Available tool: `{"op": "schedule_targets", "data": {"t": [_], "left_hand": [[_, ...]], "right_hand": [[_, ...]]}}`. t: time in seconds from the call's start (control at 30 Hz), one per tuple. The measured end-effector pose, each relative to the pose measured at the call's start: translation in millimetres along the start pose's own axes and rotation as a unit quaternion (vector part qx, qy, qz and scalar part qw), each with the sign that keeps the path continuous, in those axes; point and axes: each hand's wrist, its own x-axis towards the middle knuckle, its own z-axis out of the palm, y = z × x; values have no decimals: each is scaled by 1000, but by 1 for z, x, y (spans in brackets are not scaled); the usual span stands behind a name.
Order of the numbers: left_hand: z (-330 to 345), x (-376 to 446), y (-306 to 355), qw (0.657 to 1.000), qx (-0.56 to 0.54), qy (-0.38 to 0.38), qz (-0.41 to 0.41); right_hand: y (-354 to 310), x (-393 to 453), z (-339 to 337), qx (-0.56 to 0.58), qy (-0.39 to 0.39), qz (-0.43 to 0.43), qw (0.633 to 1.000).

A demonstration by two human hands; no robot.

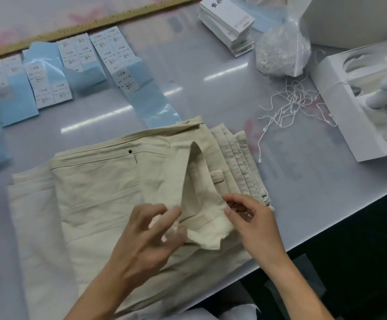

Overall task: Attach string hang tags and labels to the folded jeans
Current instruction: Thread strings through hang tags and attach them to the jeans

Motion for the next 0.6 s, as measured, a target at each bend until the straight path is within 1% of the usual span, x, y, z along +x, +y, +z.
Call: {"op": "schedule_targets", "data": {"t": [0.03, 0.07, 0.2, 0.27, 0.3, 0.33, 0.37, 0.4, 0.43, 0.5, 0.53, 0.57, 0.6], "left_hand": [[-5, -12, 1, 999, 3, 30, 19], [-10, -24, 4, 999, 5, 43, 26], [-19, -40, 14, 996, 16, 74, -55], [-22, -36, 15, 995, 35, 63, -63], [-23, -34, 17, 995, 26, 54, -81], [-23, -28, 21, 993, -8, 47, -111], [-23, -18, 27, 983, -70, 45, -161], [-23, -5, 33, 960, -154, 35, -232], [-23, 9, 38, 927, -225, 19, -298], [-14, 30, 39, 866, -326, -9, -380], [-10, 35, 33, 853, -349, -26, -387], [-6, 39, 24, 862, -344, -46, -369], [-4, 40, 16, 877, -327, -78, -343]], "right_hand": [[-2, -1, 0, 3, -2, 0, 1000], [-6, -1, 1, 4, -5, 0, 1000], [-23, -5, 2, -3, -13, -22, 1000], [-31, -7, 4, -5, -16, -27, 999], [-34, -8, 5, 3, -15, -24, 1000], [-38, -10, 7, 15, -17, -28, 999], [-43, -13, 11, 26, -25, -35, 999], [-48, -17, 16, 24, -41, -50, 998], [-53, -22, 23, -4, -64, -83, 995], [-57, -33, 39, -96, -106, -169, 975], [-56, -38, 45, -103, -117, -188, 970], [-55, -39, 47, -64, -112, -186, 974], [-52, -38, 44, -9, -85, -179, 980]]}}
